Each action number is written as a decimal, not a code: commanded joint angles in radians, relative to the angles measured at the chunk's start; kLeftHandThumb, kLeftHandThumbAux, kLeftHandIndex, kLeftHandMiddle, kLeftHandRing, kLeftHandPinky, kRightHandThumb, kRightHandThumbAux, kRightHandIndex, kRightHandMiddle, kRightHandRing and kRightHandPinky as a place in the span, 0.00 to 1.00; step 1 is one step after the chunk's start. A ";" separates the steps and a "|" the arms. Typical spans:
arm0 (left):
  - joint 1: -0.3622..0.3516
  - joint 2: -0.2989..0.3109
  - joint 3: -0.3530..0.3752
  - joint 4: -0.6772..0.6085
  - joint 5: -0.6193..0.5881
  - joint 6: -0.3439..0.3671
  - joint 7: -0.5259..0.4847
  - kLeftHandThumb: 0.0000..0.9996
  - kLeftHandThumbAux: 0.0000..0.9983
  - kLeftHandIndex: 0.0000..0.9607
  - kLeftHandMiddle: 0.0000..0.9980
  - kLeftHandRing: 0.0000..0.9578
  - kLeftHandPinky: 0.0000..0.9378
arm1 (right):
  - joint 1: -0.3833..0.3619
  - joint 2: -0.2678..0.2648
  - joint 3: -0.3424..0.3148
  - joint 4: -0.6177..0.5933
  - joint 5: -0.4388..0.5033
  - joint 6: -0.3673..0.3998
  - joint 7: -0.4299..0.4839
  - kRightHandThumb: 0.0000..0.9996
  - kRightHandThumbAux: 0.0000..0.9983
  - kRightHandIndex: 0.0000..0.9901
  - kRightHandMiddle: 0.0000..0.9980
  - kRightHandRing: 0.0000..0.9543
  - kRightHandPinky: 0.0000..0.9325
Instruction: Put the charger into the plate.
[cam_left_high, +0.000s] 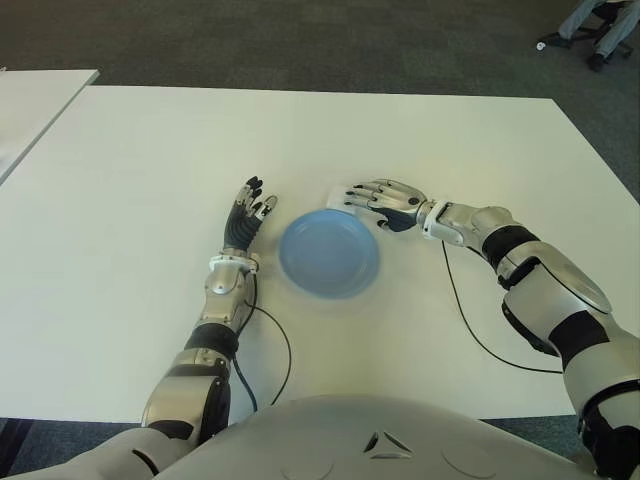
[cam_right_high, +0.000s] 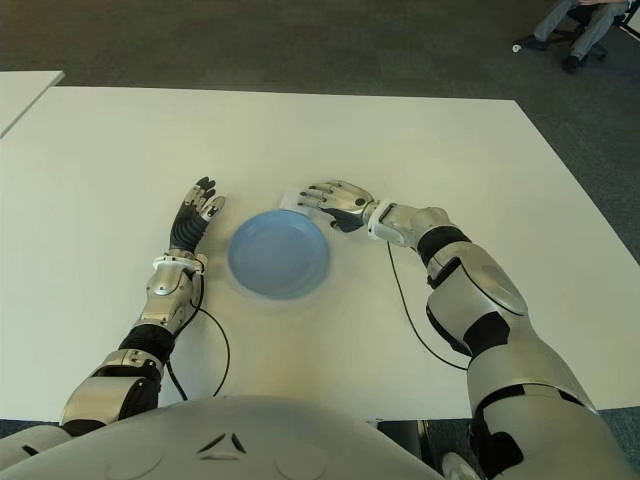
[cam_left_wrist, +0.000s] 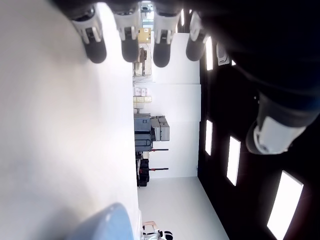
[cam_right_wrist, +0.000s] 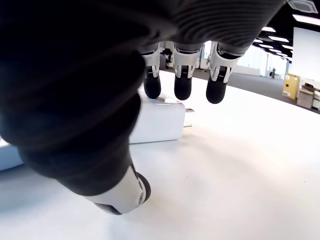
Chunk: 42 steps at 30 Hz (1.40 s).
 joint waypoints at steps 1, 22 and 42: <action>0.033 -0.004 0.004 0.063 -0.008 0.038 -0.011 0.00 0.52 0.00 0.10 0.07 0.03 | 0.026 -0.047 0.039 -0.004 -0.058 -0.018 -0.023 0.01 0.96 0.00 0.07 0.05 0.06; -0.001 0.010 0.014 0.128 -0.012 0.024 -0.015 0.00 0.51 0.00 0.11 0.08 0.03 | 0.069 -0.257 0.046 -0.146 -0.117 -0.104 -0.128 0.12 0.94 0.01 0.09 0.06 0.04; -0.019 0.022 0.020 0.166 -0.012 0.032 0.000 0.00 0.53 0.01 0.10 0.06 0.00 | 0.240 -0.447 -0.121 -0.407 0.001 -0.195 0.081 0.00 0.93 0.00 0.06 0.03 0.02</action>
